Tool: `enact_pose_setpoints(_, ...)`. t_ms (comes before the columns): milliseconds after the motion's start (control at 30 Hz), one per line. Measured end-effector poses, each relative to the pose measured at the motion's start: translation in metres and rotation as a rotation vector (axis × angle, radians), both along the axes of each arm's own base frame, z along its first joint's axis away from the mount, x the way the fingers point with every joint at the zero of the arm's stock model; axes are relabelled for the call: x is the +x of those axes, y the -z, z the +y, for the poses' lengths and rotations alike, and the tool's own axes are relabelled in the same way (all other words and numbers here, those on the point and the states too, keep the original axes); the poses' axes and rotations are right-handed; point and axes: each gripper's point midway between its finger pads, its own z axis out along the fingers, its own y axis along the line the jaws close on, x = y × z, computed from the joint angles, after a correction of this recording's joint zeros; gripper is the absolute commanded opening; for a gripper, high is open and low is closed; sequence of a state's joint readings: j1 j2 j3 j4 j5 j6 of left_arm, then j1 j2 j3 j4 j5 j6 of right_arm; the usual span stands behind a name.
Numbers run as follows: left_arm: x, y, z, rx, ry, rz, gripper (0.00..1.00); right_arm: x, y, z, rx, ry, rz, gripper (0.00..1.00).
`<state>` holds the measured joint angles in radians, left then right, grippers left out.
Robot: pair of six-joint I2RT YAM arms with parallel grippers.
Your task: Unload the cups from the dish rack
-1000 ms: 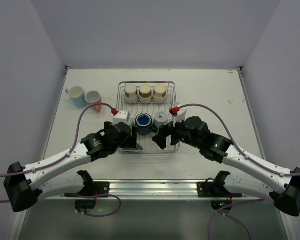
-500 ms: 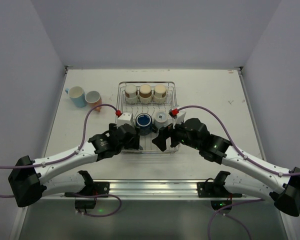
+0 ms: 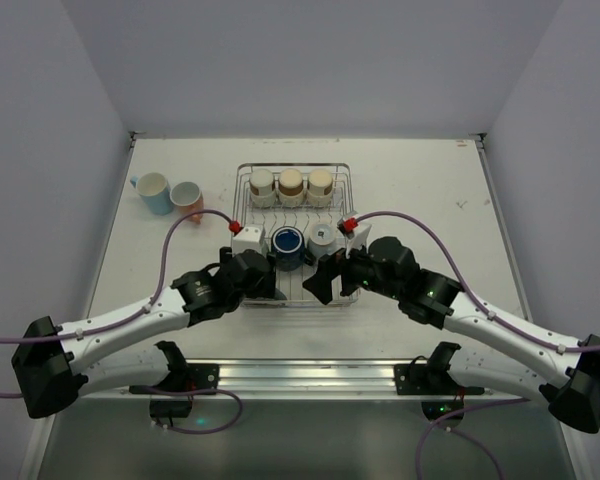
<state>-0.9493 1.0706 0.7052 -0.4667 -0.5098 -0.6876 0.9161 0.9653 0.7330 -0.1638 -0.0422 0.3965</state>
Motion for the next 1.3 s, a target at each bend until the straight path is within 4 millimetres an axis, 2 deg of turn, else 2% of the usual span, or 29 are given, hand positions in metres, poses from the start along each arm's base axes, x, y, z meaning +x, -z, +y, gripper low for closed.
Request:
enact_pose_setpoints(133,-0.002,-0.013,-0.004,-0.031,0.028,-0.019,0.00,-0.002,-0.006,0.000,0.026,0.005,0.005,0.98)
enact_pose_setpoints(400,-0.003,-0.089,-0.021,-0.225,0.087,-0.138,0.00,-0.008,-0.038,0.010,0.237,0.027,0.051,0.98)
enact_pose_setpoints(567,-0.011,-0.116,-0.021,-0.316,0.125,-0.185,0.00,-0.010,-0.045,0.018,0.357,0.052,0.128,0.98)
enact_pose_setpoints(800,-0.029,-0.156,-0.040,-0.556,0.285,-0.319,0.00,-0.007,-0.055,0.005,0.525,0.154,0.201,0.95)
enact_pose_setpoints(967,-0.033,-0.172,-0.057,-0.630,0.375,-0.372,0.00,-0.003,-0.063,-0.004,0.622,0.203,0.243,0.86)
enact_pose_setpoints(1100,-0.037,-0.181,-0.071,-0.685,0.435,-0.400,0.00,-0.007,-0.068,0.000,0.661,0.185,0.276,0.75)
enact_pose_setpoints(1300,-0.041,-0.191,-0.085,-0.748,0.506,-0.440,0.00,-0.017,-0.094,0.007,0.765,0.081,0.269,0.66)
